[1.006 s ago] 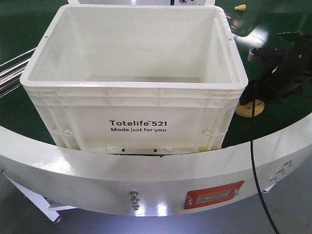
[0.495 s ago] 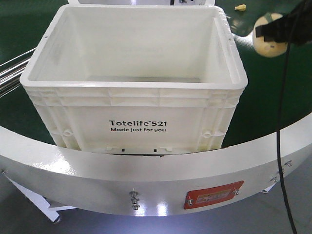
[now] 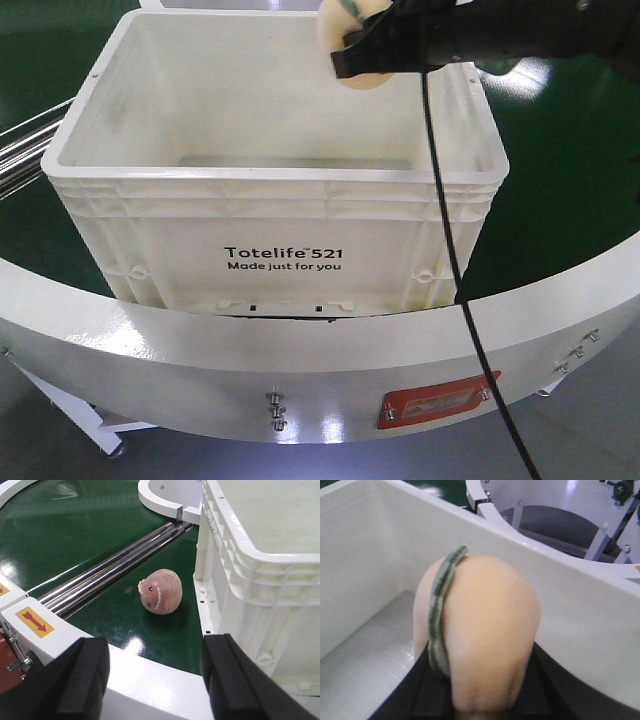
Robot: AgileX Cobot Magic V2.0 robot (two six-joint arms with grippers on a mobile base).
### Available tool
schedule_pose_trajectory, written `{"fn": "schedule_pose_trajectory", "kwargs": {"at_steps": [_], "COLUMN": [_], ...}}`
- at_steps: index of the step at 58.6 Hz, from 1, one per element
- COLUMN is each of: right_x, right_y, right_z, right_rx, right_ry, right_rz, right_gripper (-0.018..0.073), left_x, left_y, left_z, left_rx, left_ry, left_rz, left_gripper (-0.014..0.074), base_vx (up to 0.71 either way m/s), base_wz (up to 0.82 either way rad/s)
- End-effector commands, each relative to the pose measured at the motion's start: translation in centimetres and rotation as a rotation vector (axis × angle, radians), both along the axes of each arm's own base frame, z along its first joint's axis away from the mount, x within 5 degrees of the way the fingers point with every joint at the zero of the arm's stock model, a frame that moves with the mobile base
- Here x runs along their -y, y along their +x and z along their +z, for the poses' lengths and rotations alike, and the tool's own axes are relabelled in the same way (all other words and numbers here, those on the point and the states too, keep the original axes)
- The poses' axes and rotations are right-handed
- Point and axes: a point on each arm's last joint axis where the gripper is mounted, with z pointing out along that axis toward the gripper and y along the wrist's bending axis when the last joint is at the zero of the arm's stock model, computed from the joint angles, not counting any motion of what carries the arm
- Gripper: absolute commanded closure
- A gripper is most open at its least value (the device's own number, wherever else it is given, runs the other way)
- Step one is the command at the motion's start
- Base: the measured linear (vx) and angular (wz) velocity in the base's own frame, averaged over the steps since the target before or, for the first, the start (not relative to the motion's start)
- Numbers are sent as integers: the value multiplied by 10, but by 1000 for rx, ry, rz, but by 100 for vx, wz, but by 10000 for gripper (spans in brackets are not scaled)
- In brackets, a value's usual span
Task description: Place moving items into box and shelve
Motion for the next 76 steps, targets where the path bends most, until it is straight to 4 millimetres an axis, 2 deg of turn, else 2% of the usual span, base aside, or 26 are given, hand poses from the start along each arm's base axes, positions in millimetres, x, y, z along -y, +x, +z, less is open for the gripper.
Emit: {"fn": "schedule_pose_trajectory", "kwargs": {"at_steps": [1, 4, 5, 6, 14, 27, 37, 41, 49, 57, 67, 76], "right_x": [-6, -8, -9, -9, -8, 6, 34, 46, 66, 82, 96, 106], "right_y": [1, 4, 8, 9, 6, -19, -58, -73, -109, -140, -170, -191], "right_z": [21, 14, 7, 7, 12, 47, 80, 82, 71, 44, 19, 9], "right_rx": [123, 107, 86, 84, 94, 152, 121, 134, 183, 146, 105, 91], "right_ry": [44, 40, 42, 43, 50, 61, 72, 74, 91, 67, 77, 101], "right_rz": [9, 8, -1, -1, -2, -4, -105, -144, -153, -151, -151, -151], "right_gripper": [204, 137, 17, -9, -120, -102, -31, -11, -4, -4, -4, -4], "left_x": [1, 1, 1, 1, 1, 1, 1, 1, 1, 1, 1, 1], "left_y": [3, 3, 3, 3, 3, 3, 3, 3, 3, 3, 3, 3], "left_z": [18, 19, 19, 20, 20, 20, 20, 20, 20, 20, 19, 19], "left_rx": [109, 116, 124, 127, 130, 130, 130, 130, 130, 129, 123, 119], "left_ry": [-2, -2, -2, -2, -2, -2, -2, -2, -2, -2, -3, -3], "left_rz": [-6, -6, -6, -6, -6, -6, -6, -6, -6, -6, -6, -6], "left_gripper": [93, 93, 93, 93, 93, 93, 93, 93, 93, 93, 93, 93], "base_vx": [0, 0, 0, 0, 0, 0, 0, 0, 0, 0, 0, 0], "base_wz": [0, 0, 0, 0, 0, 0, 0, 0, 0, 0, 0, 0]}}
